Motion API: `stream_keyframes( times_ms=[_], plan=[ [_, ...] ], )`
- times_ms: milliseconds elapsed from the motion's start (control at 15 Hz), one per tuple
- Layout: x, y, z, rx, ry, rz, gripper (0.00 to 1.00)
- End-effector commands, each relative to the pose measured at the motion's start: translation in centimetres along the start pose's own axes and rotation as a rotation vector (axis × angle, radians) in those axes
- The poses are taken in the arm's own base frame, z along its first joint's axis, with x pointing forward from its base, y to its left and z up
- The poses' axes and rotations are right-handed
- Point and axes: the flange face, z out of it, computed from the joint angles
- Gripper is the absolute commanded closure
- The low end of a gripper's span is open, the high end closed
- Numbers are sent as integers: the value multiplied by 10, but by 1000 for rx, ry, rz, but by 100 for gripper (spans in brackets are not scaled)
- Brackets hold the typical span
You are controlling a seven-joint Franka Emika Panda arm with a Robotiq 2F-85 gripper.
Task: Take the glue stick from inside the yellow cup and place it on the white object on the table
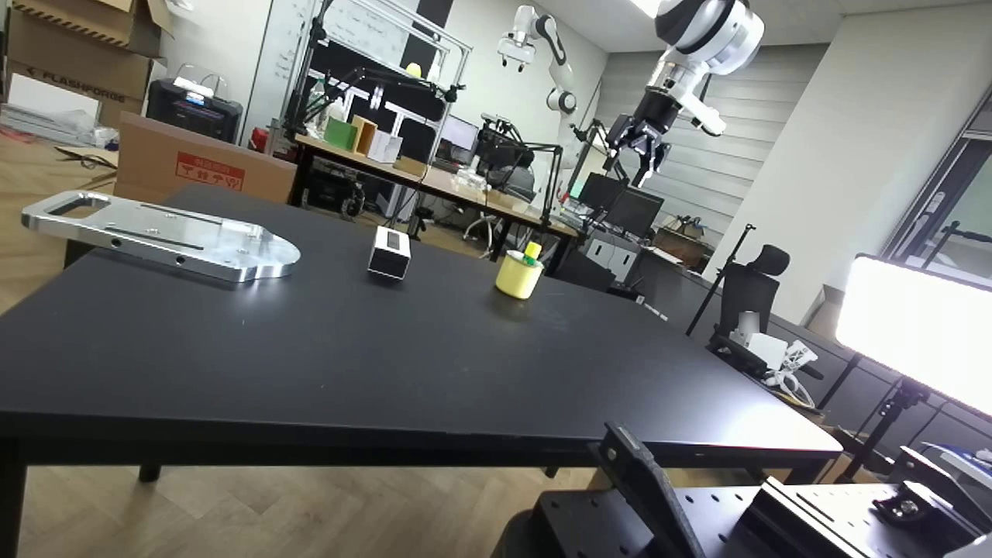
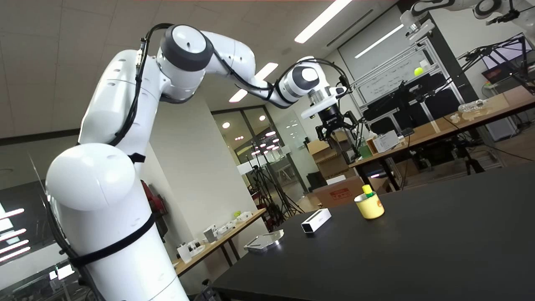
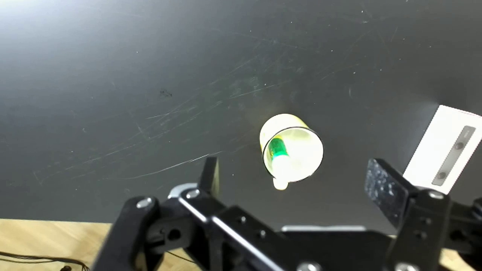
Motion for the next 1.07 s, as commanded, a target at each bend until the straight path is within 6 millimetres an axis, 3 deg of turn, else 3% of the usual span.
stream_keyframes(
  times_ms=[0, 67, 267, 533, 1000],
  plan=[
    [0, 0, -1, 0, -1, 0, 0],
    [0, 0, -1, 0, -1, 0, 0],
    [31, 11, 6, -9, 18, 8, 0],
    [63, 10, 16, -23, 69, 0, 0],
    [102, -6, 70, -1, 147, 31, 0]
  ],
)
